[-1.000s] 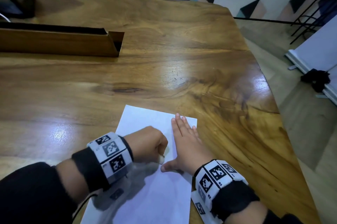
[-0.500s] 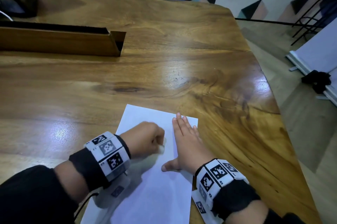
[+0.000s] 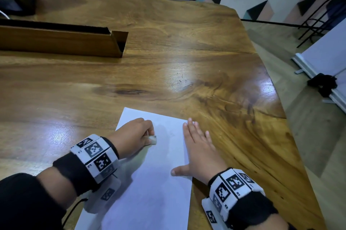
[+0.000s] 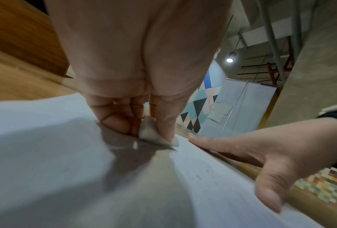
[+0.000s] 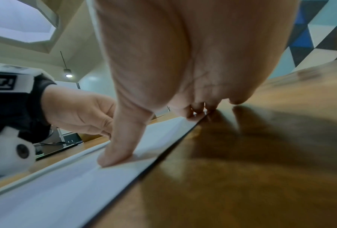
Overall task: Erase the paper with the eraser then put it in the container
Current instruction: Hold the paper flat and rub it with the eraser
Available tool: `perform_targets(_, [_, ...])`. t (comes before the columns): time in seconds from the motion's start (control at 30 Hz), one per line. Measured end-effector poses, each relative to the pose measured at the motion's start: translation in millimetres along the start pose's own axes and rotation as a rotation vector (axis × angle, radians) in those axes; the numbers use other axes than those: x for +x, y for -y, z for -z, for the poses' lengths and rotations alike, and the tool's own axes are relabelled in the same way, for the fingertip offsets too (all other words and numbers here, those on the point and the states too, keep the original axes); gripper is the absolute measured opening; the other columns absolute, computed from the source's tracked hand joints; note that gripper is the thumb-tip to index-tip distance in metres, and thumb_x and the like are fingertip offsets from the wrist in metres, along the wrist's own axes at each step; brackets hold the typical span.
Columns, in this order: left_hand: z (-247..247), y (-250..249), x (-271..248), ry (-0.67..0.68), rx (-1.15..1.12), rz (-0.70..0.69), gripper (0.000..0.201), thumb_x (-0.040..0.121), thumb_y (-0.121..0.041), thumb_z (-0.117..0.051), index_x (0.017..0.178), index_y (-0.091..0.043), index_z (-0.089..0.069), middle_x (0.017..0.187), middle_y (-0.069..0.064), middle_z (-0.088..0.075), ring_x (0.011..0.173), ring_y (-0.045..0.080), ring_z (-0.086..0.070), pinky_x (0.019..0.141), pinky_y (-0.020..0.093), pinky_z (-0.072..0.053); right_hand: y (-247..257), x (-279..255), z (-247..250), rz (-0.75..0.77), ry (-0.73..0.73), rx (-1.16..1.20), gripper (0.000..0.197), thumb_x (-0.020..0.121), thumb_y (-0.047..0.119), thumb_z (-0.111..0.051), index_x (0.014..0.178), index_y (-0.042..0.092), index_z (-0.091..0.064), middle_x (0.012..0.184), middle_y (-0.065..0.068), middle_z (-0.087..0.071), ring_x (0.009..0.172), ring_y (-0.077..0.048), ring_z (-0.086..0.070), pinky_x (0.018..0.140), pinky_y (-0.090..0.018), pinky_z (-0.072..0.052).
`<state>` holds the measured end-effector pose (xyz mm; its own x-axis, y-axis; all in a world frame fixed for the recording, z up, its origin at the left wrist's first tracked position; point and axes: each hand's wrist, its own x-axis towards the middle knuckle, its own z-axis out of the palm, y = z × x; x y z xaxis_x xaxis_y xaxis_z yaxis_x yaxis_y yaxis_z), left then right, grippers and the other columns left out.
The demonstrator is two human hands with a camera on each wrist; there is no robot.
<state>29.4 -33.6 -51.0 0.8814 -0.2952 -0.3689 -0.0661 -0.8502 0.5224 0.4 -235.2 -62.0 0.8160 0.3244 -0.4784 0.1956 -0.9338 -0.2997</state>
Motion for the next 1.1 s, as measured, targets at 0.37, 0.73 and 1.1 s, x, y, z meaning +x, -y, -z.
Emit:
perform_targets(0.37, [17, -43, 38, -0.139, 0.122, -0.047, 0.015, 0.078, -0.019, -0.063, 0.090, -0.010, -0.063, 0.082, 0.005, -0.062, 0.079, 0.022, -0.054, 0.059, 0.022, -0.029, 10, 3, 0, 0.042, 0.009, -0.059, 0.121, 0.075, 0.057, -0.068, 0.150, 0.019, 0.019, 0.155, 0.008, 0.031, 0.142, -0.012, 0.028, 0.113, -0.041, 0.018])
perform_targets(0.73, [10, -34, 27, 0.126, 0.129, -0.069, 0.008, 0.074, -0.022, -0.069, 0.076, -0.015, -0.066, 0.070, -0.002, -0.057, 0.071, 0.015, -0.050, 0.063, 0.022, -0.034, 14, 0, 4, -0.003, 0.020, -0.126, 0.120, 0.074, 0.064, -0.064, 0.150, 0.022, 0.019, 0.155, 0.011, 0.030, 0.143, -0.009, 0.024, 0.111, -0.058, 0.018])
perform_targets(1.1, [13, -27, 26, 0.184, 0.140, -0.076, 0.007, 0.073, -0.023, -0.070, 0.070, -0.021, -0.064, 0.061, -0.010, -0.050, 0.067, 0.013, -0.048, 0.053, 0.018, -0.033, 14, 0, 4, -0.003, 0.024, -0.110, 0.121, 0.074, 0.064, -0.065, 0.150, 0.022, 0.020, 0.155, 0.011, 0.030, 0.143, -0.009, 0.025, 0.111, -0.057, 0.019])
